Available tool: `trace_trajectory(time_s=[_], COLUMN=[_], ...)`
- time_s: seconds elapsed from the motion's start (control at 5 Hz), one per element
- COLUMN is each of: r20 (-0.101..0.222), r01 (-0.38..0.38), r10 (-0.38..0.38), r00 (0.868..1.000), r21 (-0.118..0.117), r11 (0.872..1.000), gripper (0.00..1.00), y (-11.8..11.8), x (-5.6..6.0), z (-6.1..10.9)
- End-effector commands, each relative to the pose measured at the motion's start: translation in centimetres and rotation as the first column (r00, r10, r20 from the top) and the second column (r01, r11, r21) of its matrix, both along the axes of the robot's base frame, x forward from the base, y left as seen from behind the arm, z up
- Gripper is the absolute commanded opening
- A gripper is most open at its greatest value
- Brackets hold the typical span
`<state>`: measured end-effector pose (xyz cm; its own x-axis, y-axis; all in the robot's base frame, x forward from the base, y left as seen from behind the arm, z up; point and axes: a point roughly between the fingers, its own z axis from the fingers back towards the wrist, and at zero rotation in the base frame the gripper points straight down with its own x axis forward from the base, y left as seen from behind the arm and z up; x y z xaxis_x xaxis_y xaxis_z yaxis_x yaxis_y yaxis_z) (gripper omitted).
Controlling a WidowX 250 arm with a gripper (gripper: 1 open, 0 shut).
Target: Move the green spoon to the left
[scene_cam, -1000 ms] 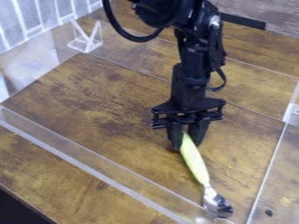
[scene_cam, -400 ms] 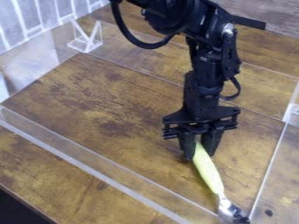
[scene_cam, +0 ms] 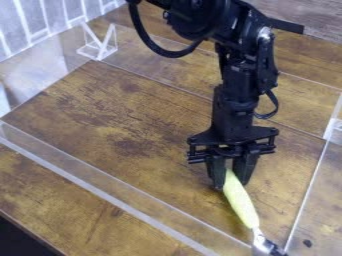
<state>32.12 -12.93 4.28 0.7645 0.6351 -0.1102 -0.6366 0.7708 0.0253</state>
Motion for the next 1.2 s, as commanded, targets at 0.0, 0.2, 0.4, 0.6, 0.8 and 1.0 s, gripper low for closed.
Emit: trace_trajectory(time_s=[0.0,0.2,0.4,0.6,0.8,1.0], r20=[0.081,0.087,0.099,0.113,0.134,0.167], r01=[0.016,0.039,0.056,0.065,0.065,0.032], r10=[-0.013,-0.035,-0.051,-0.058,-0.055,-0.018], r00=[0.997,0.996,0.994,0.992,0.989,0.986], r21=[-0.032,-0.038,-0.048,-0.058,-0.07,-0.082], r11=[0.999,0.999,0.997,0.996,0.995,0.996], gripper=[0.0,0.0,0.0,0.0,0.0,0.0], y=[-0.3,-0.2,0.0,1.2,2.7,5.3], x=[0.3,0.0,-0.2,0.1,0.5,1.1], z=[3.8,4.3,5.1,6.9,8.8,11.0])
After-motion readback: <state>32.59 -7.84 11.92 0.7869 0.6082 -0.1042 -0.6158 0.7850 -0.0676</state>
